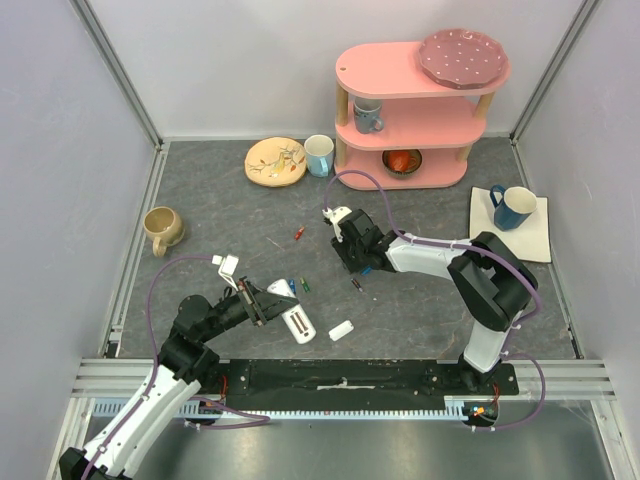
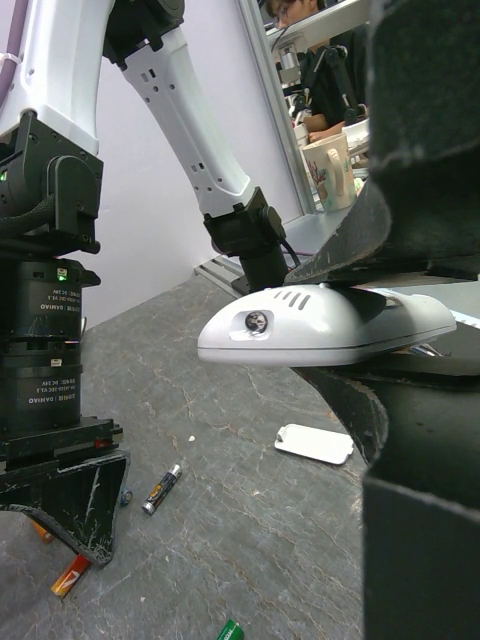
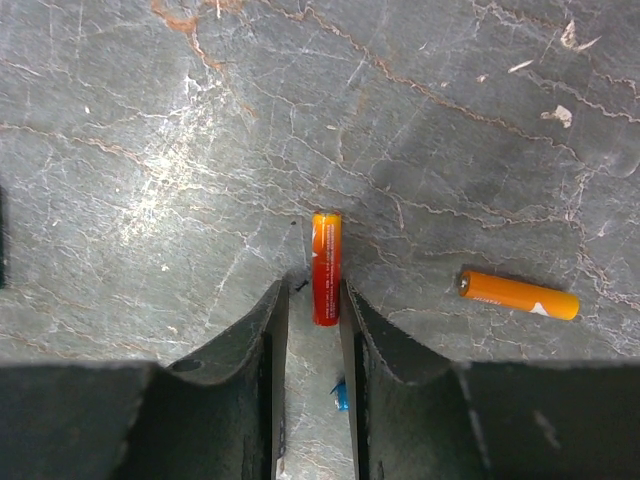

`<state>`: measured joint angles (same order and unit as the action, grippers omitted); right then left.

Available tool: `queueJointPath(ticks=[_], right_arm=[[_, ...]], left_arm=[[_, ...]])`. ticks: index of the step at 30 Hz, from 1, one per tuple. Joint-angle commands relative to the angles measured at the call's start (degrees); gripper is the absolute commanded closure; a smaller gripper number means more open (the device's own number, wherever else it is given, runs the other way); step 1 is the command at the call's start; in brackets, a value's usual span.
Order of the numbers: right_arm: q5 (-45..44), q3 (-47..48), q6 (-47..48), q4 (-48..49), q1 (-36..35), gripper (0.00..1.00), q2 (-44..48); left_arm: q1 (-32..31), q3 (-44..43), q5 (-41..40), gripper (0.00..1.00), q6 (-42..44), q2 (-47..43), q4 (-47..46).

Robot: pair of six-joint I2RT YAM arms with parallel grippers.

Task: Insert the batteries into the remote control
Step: Pick up the battery from the center of the board.

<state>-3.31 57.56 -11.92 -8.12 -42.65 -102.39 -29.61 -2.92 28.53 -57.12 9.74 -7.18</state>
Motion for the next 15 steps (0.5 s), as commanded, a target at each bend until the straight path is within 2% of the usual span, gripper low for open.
queueJointPath(ticks=[1,5,9,13,15], right_arm=[[-0.47,-1.31,0.76,-1.64,-0.32,0.68,0.7],[-0.12,-1.13,0.76,-1.9,-0.32,0.73,0.26],[0.06,-0.17,0.41,-3.04,-0.32,0.83,-0.7],[-0.2,2.37,-0.64,-8.21,-0.32,1.0,-1.67],[-0.12,4.74,-1.26,-11.03,-0.32,1.0,-1.67]], left_arm=[[0.25,0.98,-0.59,0.98,-0.09,-0.51,-1.78],[0.25,1.07,-0.67,0.98,-0.09,-0.33,-1.87],[0.25,1.07,-0.67,0.98,-0.01,-0.25,-2.05],[0.25,0.98,-1.37,0.98,-0.36,0.54,-3.19],[0.25,1.33,-2.51,0.98,-1.84,1.33,-5.99]])
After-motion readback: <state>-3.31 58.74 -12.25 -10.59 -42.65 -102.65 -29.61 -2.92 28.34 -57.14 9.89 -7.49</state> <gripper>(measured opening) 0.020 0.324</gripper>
